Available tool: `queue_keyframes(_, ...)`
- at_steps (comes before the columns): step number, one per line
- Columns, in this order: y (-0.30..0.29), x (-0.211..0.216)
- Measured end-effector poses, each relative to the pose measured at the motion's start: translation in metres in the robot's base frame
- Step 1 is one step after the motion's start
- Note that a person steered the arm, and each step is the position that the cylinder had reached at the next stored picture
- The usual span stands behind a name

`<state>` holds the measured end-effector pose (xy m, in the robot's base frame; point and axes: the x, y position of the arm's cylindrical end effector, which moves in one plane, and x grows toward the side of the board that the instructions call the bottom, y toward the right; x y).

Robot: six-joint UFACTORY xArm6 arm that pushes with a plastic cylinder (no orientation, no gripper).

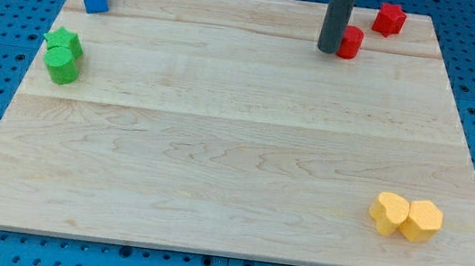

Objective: Slide the red circle below the red star

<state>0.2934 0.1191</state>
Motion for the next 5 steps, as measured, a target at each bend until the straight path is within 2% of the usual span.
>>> queue_keyframes(5, 0.048, -0.022)
